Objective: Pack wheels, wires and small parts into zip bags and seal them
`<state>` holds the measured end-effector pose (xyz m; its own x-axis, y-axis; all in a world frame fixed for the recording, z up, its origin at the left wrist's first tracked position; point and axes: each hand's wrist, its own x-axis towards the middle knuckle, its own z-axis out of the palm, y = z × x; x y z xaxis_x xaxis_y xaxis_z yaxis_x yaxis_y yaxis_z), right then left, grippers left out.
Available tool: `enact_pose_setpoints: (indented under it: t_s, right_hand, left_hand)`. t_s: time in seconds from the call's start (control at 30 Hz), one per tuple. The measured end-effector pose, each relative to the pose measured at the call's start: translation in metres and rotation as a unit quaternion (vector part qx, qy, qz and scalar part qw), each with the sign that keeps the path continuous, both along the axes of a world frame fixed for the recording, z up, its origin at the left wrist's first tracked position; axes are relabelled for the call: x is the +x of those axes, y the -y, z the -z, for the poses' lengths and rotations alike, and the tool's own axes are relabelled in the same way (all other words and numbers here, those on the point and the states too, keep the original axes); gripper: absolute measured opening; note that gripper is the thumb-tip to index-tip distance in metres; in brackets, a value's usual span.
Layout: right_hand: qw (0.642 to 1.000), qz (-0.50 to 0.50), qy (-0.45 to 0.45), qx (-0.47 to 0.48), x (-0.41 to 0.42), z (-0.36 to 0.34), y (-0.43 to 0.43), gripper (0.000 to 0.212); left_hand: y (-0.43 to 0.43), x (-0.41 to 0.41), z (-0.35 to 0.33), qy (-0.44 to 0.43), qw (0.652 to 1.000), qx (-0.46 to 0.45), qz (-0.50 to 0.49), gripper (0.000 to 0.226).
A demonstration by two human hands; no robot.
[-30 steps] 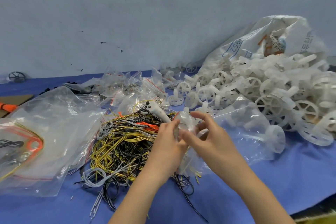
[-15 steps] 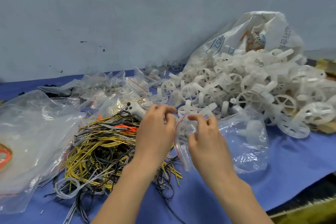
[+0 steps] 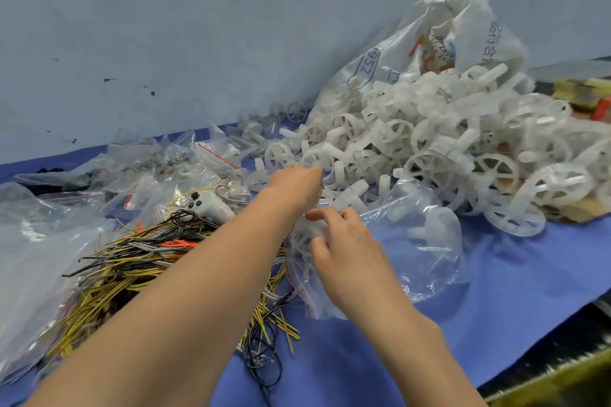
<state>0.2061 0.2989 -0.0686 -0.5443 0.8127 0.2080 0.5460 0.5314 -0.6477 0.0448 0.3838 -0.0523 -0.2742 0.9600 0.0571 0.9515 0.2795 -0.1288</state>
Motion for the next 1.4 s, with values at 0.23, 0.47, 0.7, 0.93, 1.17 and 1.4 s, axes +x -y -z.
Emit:
enact_pose_setpoints:
  t_s: [0.23, 0.47, 0.7, 0.93, 1.17, 1.4]
  right_hand:
    - [1.0, 0.019, -0.02, 0.014, -0.001, -0.001, -0.002, 0.034]
    - [0.996, 0.023, -0.078, -0.023, -0.009, -0.006, 0.003, 0.031]
    - [0.968, -0.002, -0.224, -0.117, -0.02, -0.013, 0.009, 0.025]
    - [0.949, 0.029, -0.296, -0.105, -0.028, -0.019, 0.014, 0.007]
    - [0.958, 0.075, -0.278, -0.02, -0.019, -0.021, 0.012, 0.008]
    - [0.969, 0.069, -0.211, 0.105, -0.018, -0.021, 0.029, 0.006]
  left_hand:
    - [0.025, -0.009, -0.028, 0.076, 0.985, 0.154, -0.029, 0.026]
    - [0.159, 0.005, -0.033, 0.686, 0.604, 0.394, -0.095, 0.023]
    - [0.217, 0.011, -0.025, 0.78, 0.52, 0.331, -0.106, 0.024]
    - [0.213, 0.012, -0.015, 0.598, 0.732, 0.323, -0.047, 0.014]
    - [0.206, 0.012, -0.01, 0.359, 0.881, 0.307, -0.026, 0.023]
    - [0.194, 0.035, -0.013, 0.304, 0.899, 0.314, -0.024, 0.029]
